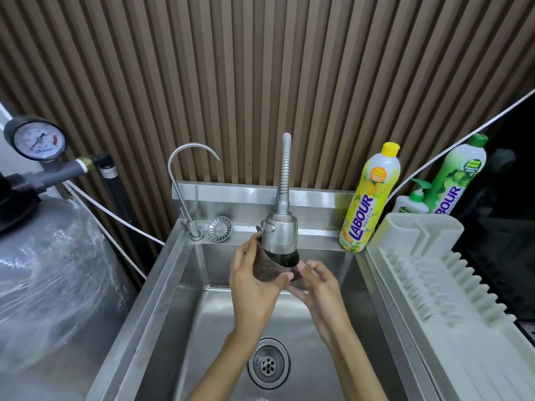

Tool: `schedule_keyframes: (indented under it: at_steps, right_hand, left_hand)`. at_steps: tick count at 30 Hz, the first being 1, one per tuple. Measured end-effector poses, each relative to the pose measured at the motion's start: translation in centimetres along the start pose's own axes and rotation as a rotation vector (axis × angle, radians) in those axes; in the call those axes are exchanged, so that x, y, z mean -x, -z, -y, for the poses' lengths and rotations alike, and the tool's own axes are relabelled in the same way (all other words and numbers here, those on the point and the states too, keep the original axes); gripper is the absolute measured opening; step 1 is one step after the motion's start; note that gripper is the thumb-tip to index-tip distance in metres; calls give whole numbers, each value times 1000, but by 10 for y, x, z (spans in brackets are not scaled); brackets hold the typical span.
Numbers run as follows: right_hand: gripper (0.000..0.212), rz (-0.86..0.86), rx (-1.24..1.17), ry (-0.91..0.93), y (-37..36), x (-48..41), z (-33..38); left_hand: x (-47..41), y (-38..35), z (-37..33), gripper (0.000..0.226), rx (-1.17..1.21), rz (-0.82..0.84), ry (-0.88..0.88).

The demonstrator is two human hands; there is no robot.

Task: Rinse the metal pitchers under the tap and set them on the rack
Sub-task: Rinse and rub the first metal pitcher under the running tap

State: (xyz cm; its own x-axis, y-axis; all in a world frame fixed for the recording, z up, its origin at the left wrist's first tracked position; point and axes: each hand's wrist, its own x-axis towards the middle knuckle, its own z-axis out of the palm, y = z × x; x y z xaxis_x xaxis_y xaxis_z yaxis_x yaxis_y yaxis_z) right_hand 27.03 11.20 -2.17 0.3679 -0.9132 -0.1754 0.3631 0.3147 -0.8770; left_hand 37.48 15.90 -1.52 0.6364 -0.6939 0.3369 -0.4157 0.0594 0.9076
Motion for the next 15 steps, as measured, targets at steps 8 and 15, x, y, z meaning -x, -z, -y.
schedule_keyframes:
  at_steps: [8, 15]
  right_hand:
    - [22, -349, 779, 207, -1, 13, 35]
    - [29, -282, 597, 406, -7, 10, 32]
  left_hand:
    - [16, -4, 11, 69, -19, 110, 171]
    - [-2, -20, 15, 61, 259, 243, 293]
